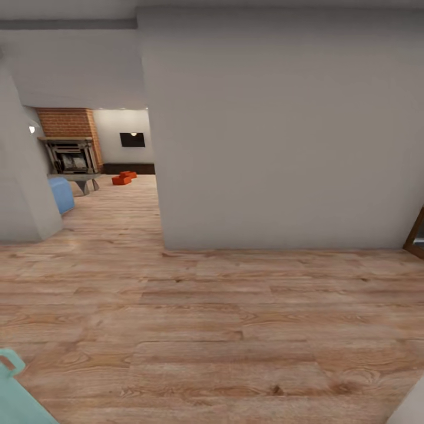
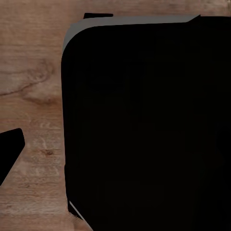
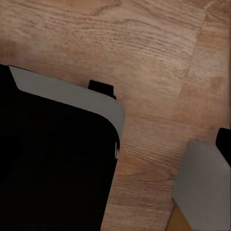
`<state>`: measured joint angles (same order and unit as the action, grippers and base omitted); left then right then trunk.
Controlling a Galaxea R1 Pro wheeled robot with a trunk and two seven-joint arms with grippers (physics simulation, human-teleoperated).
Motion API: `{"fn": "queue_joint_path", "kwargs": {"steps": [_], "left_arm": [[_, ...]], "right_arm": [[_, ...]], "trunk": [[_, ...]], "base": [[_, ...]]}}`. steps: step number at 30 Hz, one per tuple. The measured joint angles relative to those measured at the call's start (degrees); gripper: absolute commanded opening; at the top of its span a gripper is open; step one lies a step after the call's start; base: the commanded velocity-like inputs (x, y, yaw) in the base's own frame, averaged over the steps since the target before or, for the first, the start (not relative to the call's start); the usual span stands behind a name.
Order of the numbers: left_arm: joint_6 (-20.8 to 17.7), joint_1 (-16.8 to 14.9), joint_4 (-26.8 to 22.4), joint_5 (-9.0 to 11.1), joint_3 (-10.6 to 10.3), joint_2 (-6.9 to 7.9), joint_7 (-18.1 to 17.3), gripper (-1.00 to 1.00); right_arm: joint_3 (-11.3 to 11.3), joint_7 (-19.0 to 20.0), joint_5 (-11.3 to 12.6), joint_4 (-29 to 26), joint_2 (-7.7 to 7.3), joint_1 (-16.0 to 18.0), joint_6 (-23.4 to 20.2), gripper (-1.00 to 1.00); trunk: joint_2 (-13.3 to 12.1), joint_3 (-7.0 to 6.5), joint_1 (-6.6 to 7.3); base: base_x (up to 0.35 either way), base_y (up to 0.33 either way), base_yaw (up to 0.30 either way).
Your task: Move the two storage containers from the living room to the garage. In the garage, place one container on the floor and stack the other container on top of it (either order is fine).
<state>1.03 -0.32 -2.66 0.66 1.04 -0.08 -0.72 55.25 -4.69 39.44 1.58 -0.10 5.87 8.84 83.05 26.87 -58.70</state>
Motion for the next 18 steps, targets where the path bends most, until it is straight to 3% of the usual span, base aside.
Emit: {"fn": "queue_joint_path", "kwargs": {"steps": [18], "left_arm": [[0.0, 0.0, 0.0, 0.02, 0.0, 0.0, 0.0, 1.0]], "right_arm": [[-0.06, 0.0, 0.06, 0.0, 0.0, 0.0, 0.01, 1.0]], "trunk": [[0.0, 0.0, 0.0]], "base": [[0.322, 0.0, 0.268]]}}
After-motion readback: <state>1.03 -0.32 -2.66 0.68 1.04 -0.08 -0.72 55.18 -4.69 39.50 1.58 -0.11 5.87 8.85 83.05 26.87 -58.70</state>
